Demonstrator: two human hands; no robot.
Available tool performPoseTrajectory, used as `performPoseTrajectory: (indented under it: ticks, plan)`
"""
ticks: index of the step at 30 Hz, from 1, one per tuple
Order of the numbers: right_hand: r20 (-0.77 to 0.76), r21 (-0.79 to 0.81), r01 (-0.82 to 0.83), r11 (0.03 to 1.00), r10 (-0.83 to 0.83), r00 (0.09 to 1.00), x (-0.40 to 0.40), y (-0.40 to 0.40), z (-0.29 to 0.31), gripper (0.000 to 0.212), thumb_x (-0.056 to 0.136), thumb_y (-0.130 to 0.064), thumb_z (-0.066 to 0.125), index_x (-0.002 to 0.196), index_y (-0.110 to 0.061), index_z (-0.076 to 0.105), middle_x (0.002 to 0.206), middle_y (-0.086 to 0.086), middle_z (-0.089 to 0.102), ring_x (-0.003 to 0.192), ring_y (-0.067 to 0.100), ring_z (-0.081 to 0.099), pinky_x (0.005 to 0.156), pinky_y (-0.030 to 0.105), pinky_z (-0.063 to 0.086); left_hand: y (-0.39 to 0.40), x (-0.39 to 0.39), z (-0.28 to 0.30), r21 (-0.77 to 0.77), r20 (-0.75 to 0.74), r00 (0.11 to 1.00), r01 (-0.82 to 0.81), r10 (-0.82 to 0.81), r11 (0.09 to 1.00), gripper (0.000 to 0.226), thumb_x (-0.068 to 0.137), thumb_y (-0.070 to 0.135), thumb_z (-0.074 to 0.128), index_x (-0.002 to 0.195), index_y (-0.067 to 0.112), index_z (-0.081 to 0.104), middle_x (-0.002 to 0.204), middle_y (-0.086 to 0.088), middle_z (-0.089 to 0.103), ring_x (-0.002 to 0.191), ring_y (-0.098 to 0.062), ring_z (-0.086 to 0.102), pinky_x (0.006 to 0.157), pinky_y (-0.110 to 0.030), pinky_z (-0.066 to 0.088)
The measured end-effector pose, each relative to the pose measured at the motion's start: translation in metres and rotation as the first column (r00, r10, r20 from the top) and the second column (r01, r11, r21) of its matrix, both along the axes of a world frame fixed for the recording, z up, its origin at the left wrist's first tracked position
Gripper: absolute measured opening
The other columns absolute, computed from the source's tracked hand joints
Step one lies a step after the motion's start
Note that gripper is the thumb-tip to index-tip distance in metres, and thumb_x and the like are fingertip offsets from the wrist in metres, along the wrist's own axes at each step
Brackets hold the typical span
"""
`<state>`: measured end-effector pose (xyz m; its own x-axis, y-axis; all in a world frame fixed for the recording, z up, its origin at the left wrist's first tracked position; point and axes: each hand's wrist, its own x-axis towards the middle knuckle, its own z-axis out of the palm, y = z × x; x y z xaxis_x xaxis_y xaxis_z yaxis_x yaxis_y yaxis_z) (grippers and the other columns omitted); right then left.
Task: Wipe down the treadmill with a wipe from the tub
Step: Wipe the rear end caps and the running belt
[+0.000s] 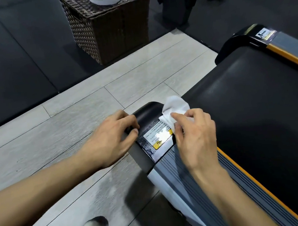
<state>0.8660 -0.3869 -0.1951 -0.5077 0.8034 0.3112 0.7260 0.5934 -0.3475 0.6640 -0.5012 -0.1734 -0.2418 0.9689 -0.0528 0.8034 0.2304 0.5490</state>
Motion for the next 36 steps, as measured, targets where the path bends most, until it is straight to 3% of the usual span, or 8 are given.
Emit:
performPoseTrajectory:
  ticks: [4,8,11,15,19,29,33,36]
  plan:
    - [0.024,0.073,-0.010,0.997,0.008,1.000,-0.012,0.001,0.001,0.030,0.094,-0.017,0.063,0.124,-0.025,0.067,0.110,0.001,0.060,0.101,0.025,0.053,0.087,0.039,0.039,0.032,0.006,0.016,0.084,-0.110,0.994,-0.001,0.011,0.996,0.027,0.100,0.039,0.042,0.120,0.029,0.057,0.118,0.007,0.054,0.097,-0.021,0.061,0.083,-0.038,0.047]
    - [0.074,0.189,0.123,0.974,-0.139,0.988,-0.009,-0.007,0.008,0.029,0.092,-0.026,0.067,0.119,-0.017,0.061,0.117,0.004,0.059,0.107,0.027,0.055,0.090,0.041,0.041,0.066,0.015,0.019,0.138,-0.064,0.940,0.342,-0.336,0.930,0.041,0.102,0.025,0.049,0.142,0.022,0.052,0.150,0.003,0.048,0.127,-0.016,0.048,0.107,-0.029,0.035]
    - [0.019,0.249,-0.009,0.968,0.004,1.000,-0.004,-0.019,0.003,0.009,0.097,-0.021,0.063,0.094,-0.013,0.061,0.090,0.006,0.055,0.079,0.028,0.050,0.069,0.042,0.040,0.086,0.017,0.009,0.029,-0.166,0.863,0.487,-0.476,0.873,0.046,0.100,0.035,0.040,0.143,0.026,0.055,0.135,0.004,0.061,0.124,-0.019,0.051,0.108,-0.034,0.034]
    - [-0.055,0.098,-0.126,0.987,0.132,0.990,0.004,-0.020,-0.004,0.012,0.097,-0.025,0.057,0.089,-0.016,0.062,0.087,-0.002,0.058,0.082,0.024,0.054,0.075,0.037,0.042,0.106,0.015,0.002,-0.059,-0.213,0.776,0.597,-0.594,0.800,0.040,0.101,0.037,0.043,0.132,0.024,0.063,0.127,0.001,0.062,0.113,-0.024,0.059,0.098,-0.044,0.047]
    - [-0.013,0.044,-0.134,0.990,0.134,0.991,0.005,-0.021,-0.001,0.015,0.092,-0.023,0.055,0.099,-0.017,0.067,0.093,-0.004,0.060,0.087,0.023,0.057,0.084,0.036,0.043,0.130,0.015,0.006,-0.069,-0.190,0.792,0.579,-0.580,0.813,0.029,0.102,0.030,0.053,0.127,0.029,0.067,0.122,0.008,0.062,0.106,-0.021,0.064,0.081,-0.040,0.052]
    - [-0.011,0.055,-0.070,0.996,0.071,0.997,0.002,-0.022,0.004,0.011,0.091,-0.025,0.062,0.100,-0.019,0.063,0.091,-0.010,0.058,0.083,0.017,0.054,0.090,0.034,0.038,0.131,-0.024,-0.017,-0.042,-0.175,0.926,0.331,-0.333,0.943,0.050,0.100,0.051,0.033,0.111,0.018,0.068,0.102,-0.005,0.073,0.093,-0.030,0.067,0.079,-0.044,0.054]
    - [0.001,0.057,-0.081,0.995,0.082,0.997,0.001,-0.022,0.004,0.006,0.089,-0.022,0.063,0.092,-0.018,0.064,0.088,-0.008,0.058,0.082,0.018,0.055,0.090,0.033,0.037,0.114,-0.002,-0.012,0.059,-0.101,0.886,0.459,-0.452,0.886,0.037,0.098,0.037,0.047,0.117,0.015,0.069,0.118,-0.005,0.070,0.105,-0.027,0.066,0.089,-0.040,0.051]
    - [0.012,0.027,-0.077,0.997,0.077,0.997,0.001,-0.022,0.004,0.006,0.088,-0.023,0.062,0.092,-0.019,0.065,0.087,-0.008,0.058,0.085,0.018,0.056,0.092,0.030,0.034,0.083,0.017,-0.027,0.174,-0.171,0.852,0.521,-0.495,0.836,0.036,0.101,0.028,0.055,0.131,0.012,0.066,0.138,-0.009,0.062,0.125,-0.028,0.060,0.109,-0.042,0.042]
